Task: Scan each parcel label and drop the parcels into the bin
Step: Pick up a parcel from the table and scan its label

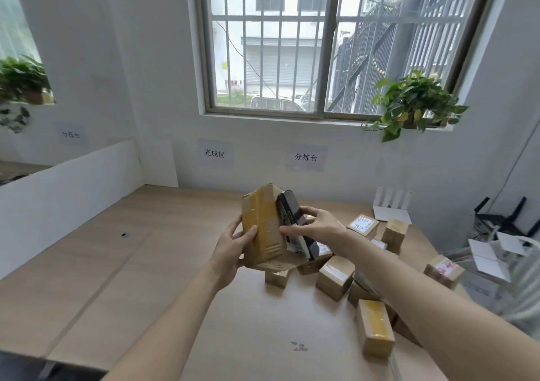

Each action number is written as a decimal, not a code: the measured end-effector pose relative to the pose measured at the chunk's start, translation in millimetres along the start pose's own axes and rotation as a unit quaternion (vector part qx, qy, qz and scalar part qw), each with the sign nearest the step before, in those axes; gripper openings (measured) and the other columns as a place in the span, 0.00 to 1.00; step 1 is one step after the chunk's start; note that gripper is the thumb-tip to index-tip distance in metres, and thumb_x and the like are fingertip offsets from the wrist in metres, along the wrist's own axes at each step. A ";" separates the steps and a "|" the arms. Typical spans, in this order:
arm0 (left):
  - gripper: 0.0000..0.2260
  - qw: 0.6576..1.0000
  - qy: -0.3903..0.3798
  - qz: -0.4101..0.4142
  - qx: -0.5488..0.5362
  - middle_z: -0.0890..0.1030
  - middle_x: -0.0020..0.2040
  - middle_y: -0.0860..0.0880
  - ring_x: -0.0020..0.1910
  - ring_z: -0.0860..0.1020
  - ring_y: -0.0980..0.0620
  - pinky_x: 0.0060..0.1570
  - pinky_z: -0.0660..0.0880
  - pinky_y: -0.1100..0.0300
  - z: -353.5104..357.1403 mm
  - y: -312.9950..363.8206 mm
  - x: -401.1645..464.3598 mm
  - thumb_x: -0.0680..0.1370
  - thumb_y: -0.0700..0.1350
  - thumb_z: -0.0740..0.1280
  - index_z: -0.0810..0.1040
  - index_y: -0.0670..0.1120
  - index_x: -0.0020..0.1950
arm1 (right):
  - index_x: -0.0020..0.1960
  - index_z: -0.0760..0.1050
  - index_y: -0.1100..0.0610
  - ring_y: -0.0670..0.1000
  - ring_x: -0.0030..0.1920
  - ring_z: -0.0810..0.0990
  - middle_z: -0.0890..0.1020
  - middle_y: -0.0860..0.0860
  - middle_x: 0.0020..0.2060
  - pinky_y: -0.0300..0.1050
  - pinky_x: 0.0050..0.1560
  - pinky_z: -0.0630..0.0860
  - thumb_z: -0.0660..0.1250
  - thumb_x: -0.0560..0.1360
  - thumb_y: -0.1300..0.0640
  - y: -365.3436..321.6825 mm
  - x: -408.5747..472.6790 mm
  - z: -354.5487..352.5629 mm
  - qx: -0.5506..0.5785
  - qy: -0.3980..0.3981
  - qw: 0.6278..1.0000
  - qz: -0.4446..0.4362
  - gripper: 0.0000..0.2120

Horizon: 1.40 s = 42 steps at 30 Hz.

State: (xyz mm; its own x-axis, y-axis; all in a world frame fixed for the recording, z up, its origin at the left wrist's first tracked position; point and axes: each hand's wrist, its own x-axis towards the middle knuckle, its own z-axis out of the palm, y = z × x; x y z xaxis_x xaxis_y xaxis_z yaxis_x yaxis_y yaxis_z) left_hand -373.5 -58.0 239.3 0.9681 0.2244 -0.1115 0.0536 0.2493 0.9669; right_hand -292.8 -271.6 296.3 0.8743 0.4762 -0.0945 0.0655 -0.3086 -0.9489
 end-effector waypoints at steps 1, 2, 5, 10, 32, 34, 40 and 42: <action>0.26 1.000 0.010 0.005 0.001 0.81 0.61 0.50 0.61 0.79 0.45 0.53 0.80 0.41 4.3 -1.1 0.5 0.78 0.48 0.70 0.67 0.57 0.74 | 0.57 0.79 0.47 0.40 0.38 0.85 0.86 0.45 0.42 0.33 0.36 0.78 0.83 0.68 0.55 2.7 -0.2 -3.0 -0.003 0.008 1.000 -0.001 0.21; 0.27 1.000 0.020 0.014 0.005 0.82 0.59 0.50 0.59 0.80 0.46 0.49 0.81 0.45 8.2 -2.2 1.0 0.78 0.48 0.71 0.66 0.54 0.76 | 0.60 0.79 0.48 0.40 0.39 0.85 0.86 0.46 0.43 0.34 0.35 0.78 0.84 0.67 0.55 5.3 -0.2 -5.7 -0.006 0.015 1.000 -0.002 0.24; 0.30 0.998 0.044 0.037 0.030 0.84 0.53 0.51 0.54 0.83 0.51 0.41 0.82 0.53 17.6 -3.7 1.5 0.77 0.45 0.73 0.67 0.47 0.77 | 0.66 0.78 0.51 0.42 0.44 0.85 0.86 0.47 0.47 0.35 0.40 0.79 0.85 0.65 0.53 13.3 -0.8 -12.2 -0.039 0.030 0.999 -0.013 0.32; 0.31 0.995 0.015 0.003 0.100 0.81 0.58 0.52 0.56 0.80 0.51 0.44 0.82 0.51 32.3 -1.7 -1.7 0.72 0.52 0.77 0.70 0.51 0.73 | 0.66 0.79 0.50 0.46 0.51 0.84 0.85 0.45 0.50 0.46 0.55 0.82 0.87 0.61 0.50 23.2 0.1 -18.3 -0.094 0.074 0.992 -0.041 0.35; 0.33 0.992 0.076 0.037 0.091 0.83 0.57 0.49 0.56 0.82 0.48 0.47 0.82 0.48 31.2 5.6 5.5 0.72 0.48 0.77 0.69 0.50 0.74 | 0.63 0.80 0.49 0.50 0.51 0.82 0.84 0.47 0.50 0.51 0.55 0.82 0.84 0.59 0.46 16.1 -23.1 -77.8 -0.322 0.096 0.939 -0.074 0.33; 0.30 0.990 0.094 0.046 0.093 0.84 0.57 0.49 0.56 0.82 0.48 0.44 0.82 0.49 25.1 9.4 9.0 0.72 0.49 0.78 0.72 0.51 0.72 | 0.63 0.80 0.48 0.52 0.52 0.82 0.84 0.47 0.50 0.54 0.56 0.81 0.83 0.60 0.48 15.5 -25.9 -83.3 -0.334 0.098 0.935 -0.077 0.33; 0.18 0.980 0.145 0.073 0.116 0.84 0.52 0.50 0.51 0.82 0.50 0.45 0.82 0.48 11.9 24.1 14.1 0.72 0.50 0.78 0.79 0.53 0.60 | 0.71 0.74 0.47 0.51 0.57 0.78 0.79 0.46 0.56 0.56 0.58 0.79 0.82 0.60 0.48 9.0 -30.1 -91.5 -0.378 0.069 0.918 -0.096 0.40; 0.19 0.977 0.159 0.076 0.121 0.85 0.52 0.51 0.50 0.82 0.50 0.47 0.83 0.46 6.3 26.1 16.5 0.70 0.52 0.78 0.80 0.53 0.59 | 0.73 0.72 0.45 0.50 0.57 0.77 0.78 0.44 0.56 0.56 0.58 0.79 0.82 0.61 0.47 5.5 -31.1 -93.6 -0.394 0.056 0.912 -0.099 0.42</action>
State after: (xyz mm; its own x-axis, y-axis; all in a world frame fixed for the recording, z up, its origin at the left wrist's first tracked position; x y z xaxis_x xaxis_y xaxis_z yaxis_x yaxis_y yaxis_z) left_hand -354.6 -53.7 264.2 0.8468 0.5319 0.0097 0.0085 -0.0319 0.9995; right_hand -274.6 -365.2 322.1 0.8488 0.5131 0.1276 0.5137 -0.7433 -0.4284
